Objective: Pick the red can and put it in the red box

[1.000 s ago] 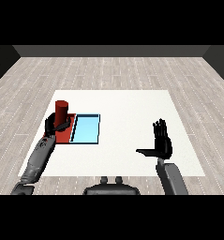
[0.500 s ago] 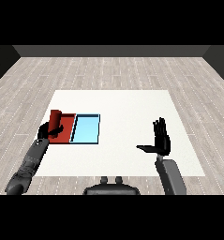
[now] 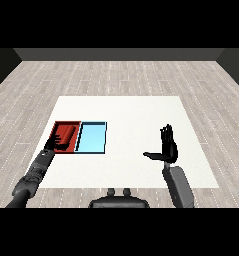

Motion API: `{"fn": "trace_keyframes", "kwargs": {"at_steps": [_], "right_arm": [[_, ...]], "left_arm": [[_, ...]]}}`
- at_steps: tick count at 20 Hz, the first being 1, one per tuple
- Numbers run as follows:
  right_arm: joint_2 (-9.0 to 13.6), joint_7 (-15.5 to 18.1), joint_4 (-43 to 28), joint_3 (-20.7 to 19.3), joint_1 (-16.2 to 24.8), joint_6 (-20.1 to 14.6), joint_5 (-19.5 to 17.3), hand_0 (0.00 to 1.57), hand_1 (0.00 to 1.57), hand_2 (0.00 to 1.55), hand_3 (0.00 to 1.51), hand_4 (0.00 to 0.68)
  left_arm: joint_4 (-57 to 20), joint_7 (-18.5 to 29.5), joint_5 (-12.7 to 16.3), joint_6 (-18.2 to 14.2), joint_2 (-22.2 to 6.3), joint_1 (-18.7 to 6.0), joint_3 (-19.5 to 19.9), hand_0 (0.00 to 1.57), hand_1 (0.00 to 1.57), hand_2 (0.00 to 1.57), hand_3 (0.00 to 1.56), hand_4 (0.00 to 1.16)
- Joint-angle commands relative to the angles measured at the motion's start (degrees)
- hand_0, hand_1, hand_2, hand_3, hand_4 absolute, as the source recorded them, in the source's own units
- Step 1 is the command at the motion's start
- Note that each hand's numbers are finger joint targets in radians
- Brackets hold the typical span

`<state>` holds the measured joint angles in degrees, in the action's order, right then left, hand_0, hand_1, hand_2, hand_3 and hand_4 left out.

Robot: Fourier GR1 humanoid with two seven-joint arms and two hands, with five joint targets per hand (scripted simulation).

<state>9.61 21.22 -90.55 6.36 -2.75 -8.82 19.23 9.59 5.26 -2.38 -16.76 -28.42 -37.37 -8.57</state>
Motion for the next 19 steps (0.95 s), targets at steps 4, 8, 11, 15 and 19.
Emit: {"fn": "trace_keyframes", "kwargs": {"at_steps": [4,8,11,15,19], "right_arm": [[-0.34,-1.59,3.21,-1.14,-4.98,0.74,0.78,0.0,0.0,0.0,0.0,0.0],[0.39,0.22,1.64,-2.11,-2.44,2.94,2.6,0.0,0.0,0.0,0.0,0.0],[-0.47,0.91,1.03,-0.58,-1.53,3.68,2.34,0.0,0.0,0.0,0.0,0.0],[1.42,1.41,2.04,-1.08,-0.51,4.54,1.29,0.0,0.0,0.0,0.0,0.0],[1.29,4.31,4.43,-0.51,-1.32,5.73,-0.38,0.0,0.0,0.0,0.0,0.0]], "left_arm": [[-2.49,6.17,3.96,-0.58,-2.13,-1.21,5.62,0.0,0.0,0.0,0.0,0.0],[6.74,18.94,15.87,4.9,0.11,-1.84,16.85,0.0,0.0,0.0,0.0,0.0],[13.08,28.25,21.11,14.73,2.98,-1.27,20.65,0.0,0.0,0.0,0.0,0.0],[20.69,36.09,26.8,23.05,11.53,-0.4,23.02,0.0,0.0,0.0,0.0,0.0],[30.95,39.24,25.92,25.58,17.12,8.26,18.47,0.0,0.0,0.0,0.0,0.0]]}}
